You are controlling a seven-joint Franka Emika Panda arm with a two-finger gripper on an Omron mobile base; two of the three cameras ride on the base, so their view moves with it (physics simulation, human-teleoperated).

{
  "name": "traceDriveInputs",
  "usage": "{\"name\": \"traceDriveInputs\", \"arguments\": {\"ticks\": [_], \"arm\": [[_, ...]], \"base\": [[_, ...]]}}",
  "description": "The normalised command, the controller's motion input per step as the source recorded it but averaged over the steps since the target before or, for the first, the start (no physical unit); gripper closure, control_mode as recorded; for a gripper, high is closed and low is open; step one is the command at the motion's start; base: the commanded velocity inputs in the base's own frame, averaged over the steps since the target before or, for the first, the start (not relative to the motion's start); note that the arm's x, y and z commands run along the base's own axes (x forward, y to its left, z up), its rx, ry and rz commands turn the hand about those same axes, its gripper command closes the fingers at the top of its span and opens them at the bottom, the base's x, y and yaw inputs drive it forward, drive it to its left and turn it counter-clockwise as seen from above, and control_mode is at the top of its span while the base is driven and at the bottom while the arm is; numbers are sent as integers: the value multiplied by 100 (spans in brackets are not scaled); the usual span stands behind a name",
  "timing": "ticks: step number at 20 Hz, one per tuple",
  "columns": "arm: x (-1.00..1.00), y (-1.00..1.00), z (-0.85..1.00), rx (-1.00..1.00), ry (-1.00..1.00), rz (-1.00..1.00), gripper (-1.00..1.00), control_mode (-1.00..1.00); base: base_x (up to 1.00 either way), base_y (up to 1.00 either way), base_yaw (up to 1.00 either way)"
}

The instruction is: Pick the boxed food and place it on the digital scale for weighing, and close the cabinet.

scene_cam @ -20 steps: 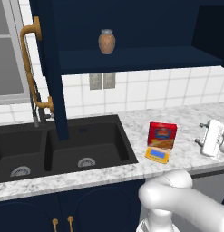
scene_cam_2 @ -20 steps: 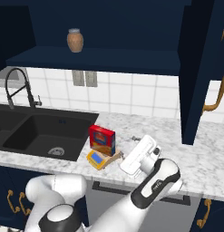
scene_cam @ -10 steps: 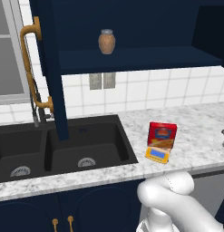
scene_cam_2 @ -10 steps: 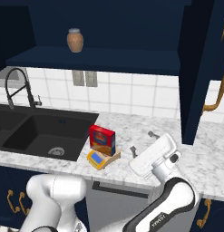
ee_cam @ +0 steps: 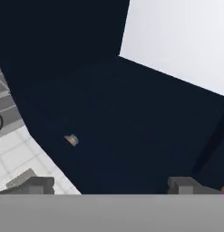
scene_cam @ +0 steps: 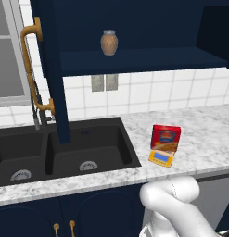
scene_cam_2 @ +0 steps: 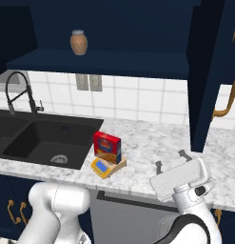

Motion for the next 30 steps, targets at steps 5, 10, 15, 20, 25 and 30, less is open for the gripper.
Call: {"name": "traceDriveInputs", "arguments": {"ticks": [5,10,15,20,25,30], "arm": [[0,-96,0,7,0,-11,-100,-100],[11,-88,0,7,-1,-4,-100,-100],[9,-94,9,8,-7,0,-100,-100],[13,-71,15,3,-8,0,-100,-100],[16,-38,54,0,-19,-2,-100,-100],[3,1,80,-5,-40,0,-100,-100]], "base": [[0,0,0],[0,0,0],[0,0,0],[0,0,0],[0,0,0],[0,0,0]]}}
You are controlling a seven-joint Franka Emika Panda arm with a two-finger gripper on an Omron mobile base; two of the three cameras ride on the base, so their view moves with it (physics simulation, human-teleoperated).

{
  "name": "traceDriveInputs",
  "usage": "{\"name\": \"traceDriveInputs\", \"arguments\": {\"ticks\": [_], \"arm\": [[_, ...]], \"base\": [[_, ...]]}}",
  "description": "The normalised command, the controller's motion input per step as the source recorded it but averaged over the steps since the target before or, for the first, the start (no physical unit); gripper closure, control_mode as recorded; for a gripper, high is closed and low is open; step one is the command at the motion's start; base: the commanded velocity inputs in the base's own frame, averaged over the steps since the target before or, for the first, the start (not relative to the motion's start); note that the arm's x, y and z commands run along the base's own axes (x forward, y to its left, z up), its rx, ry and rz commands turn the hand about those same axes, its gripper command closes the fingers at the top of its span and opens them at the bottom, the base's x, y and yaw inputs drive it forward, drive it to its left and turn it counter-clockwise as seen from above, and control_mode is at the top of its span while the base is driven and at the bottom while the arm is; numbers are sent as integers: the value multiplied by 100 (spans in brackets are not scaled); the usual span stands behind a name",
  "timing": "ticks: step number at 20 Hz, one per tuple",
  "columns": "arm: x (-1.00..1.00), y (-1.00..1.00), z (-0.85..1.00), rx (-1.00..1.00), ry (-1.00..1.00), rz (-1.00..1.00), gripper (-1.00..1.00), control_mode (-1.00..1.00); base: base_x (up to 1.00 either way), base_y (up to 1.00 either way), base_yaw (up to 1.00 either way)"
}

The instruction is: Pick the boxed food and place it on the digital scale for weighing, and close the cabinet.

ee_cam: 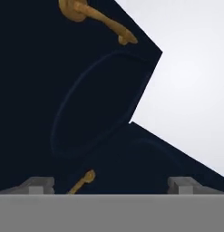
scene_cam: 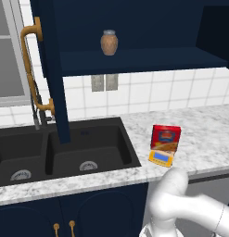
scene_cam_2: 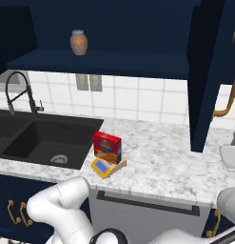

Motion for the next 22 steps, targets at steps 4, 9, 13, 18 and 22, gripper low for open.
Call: {"name": "traceDriveInputs", "arguments": {"ticks": [4,9,13,18,22], "arm": [[3,26,71,-11,-34,1,-100,-100],[-8,89,53,-23,-22,0,-100,-100],[-8,100,19,-34,-10,-12,-100,-100],[0,100,0,-28,0,-29,-100,-100],[0,100,0,-30,0,-27,-100,-100]], "base": [[0,0,0],[0,0,0],[0,0,0],[0,0,0],[0,0,0]]}}
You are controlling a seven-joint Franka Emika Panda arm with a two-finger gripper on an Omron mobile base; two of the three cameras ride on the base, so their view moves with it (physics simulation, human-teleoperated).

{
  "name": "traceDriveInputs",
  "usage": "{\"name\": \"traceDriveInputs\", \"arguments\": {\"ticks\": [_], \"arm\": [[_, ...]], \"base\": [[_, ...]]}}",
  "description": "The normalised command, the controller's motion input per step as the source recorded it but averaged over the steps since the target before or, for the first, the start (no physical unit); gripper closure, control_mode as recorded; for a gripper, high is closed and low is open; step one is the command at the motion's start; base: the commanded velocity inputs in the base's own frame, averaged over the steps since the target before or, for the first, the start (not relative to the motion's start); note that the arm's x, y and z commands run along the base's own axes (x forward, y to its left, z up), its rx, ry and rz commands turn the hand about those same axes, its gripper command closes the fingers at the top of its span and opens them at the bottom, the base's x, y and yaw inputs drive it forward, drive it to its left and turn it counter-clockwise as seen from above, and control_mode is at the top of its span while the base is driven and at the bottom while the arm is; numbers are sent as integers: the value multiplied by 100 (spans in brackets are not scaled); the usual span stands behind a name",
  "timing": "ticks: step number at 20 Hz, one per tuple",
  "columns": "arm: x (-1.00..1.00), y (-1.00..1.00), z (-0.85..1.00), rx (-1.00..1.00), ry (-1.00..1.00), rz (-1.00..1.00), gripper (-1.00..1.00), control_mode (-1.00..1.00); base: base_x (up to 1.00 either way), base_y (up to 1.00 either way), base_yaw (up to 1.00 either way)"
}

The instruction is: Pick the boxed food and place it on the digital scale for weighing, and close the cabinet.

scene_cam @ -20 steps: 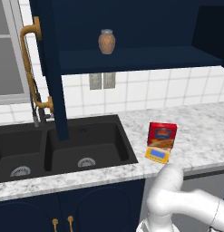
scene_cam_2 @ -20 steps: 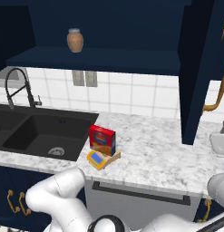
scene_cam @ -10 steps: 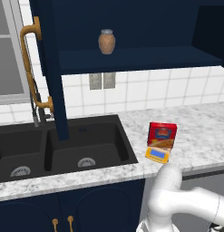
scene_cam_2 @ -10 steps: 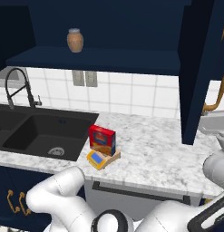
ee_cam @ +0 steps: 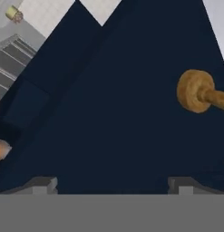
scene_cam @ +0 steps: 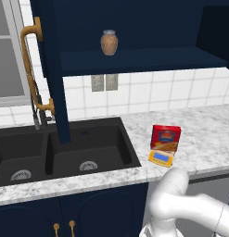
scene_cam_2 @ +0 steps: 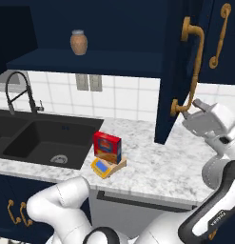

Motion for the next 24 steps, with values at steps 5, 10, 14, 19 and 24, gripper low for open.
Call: {"name": "traceDriveInputs", "arguments": {"ticks": [5,10,14,19,24], "arm": [[29,100,0,-27,0,-36,-100,-100],[81,100,0,-21,0,-44,-100,-100],[97,100,0,-19,0,-44,-100,-100],[100,100,0,-19,0,-45,-100,-100],[99,53,0,-10,-1,-11,-100,-100]], "base": [[0,0,0],[0,0,0],[0,0,0],[0,0,0],[0,0,0]]}}
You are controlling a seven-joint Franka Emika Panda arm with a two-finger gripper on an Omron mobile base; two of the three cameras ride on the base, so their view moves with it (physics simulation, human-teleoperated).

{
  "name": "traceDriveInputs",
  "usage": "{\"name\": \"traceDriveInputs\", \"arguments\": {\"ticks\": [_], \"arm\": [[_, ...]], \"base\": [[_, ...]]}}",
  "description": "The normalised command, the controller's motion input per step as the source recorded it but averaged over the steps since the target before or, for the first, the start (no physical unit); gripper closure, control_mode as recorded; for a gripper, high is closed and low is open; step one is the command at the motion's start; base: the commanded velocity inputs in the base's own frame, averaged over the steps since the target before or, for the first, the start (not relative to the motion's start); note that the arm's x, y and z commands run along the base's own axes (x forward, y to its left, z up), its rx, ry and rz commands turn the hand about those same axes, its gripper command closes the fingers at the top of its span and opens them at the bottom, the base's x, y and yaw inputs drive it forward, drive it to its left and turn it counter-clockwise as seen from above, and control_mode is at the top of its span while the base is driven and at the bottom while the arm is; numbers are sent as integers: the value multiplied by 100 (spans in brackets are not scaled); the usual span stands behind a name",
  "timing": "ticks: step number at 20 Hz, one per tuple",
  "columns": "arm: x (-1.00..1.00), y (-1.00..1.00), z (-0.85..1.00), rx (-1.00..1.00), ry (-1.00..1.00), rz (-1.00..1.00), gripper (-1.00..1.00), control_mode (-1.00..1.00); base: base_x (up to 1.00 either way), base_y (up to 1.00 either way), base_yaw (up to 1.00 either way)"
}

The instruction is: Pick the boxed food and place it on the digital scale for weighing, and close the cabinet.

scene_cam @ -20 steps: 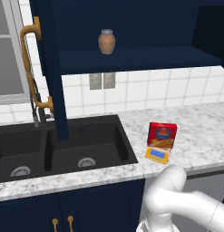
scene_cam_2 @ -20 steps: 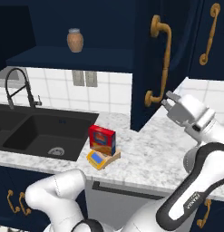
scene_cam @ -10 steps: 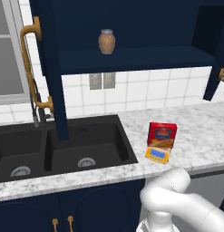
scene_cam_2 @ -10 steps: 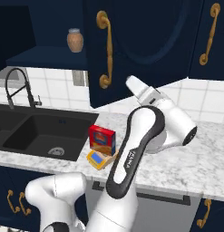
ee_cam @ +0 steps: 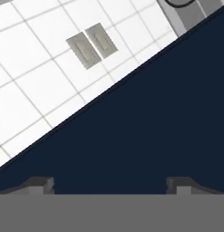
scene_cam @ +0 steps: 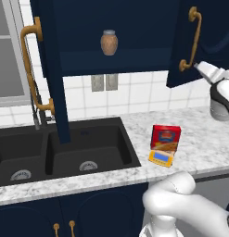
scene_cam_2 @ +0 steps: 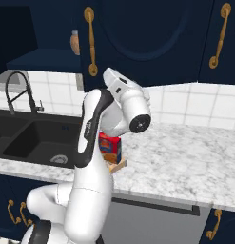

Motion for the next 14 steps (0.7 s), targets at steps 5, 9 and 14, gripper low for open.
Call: {"name": "traceDriveInputs", "arguments": {"ticks": [5,9,14], "arm": [[100,6,0,-1,0,0,-100,-100],[92,0,4,0,0,0,-100,-100],[98,0,0,0,0,0,-100,-100]], "base": [[0,0,0],[0,0,0],[0,0,0]]}}
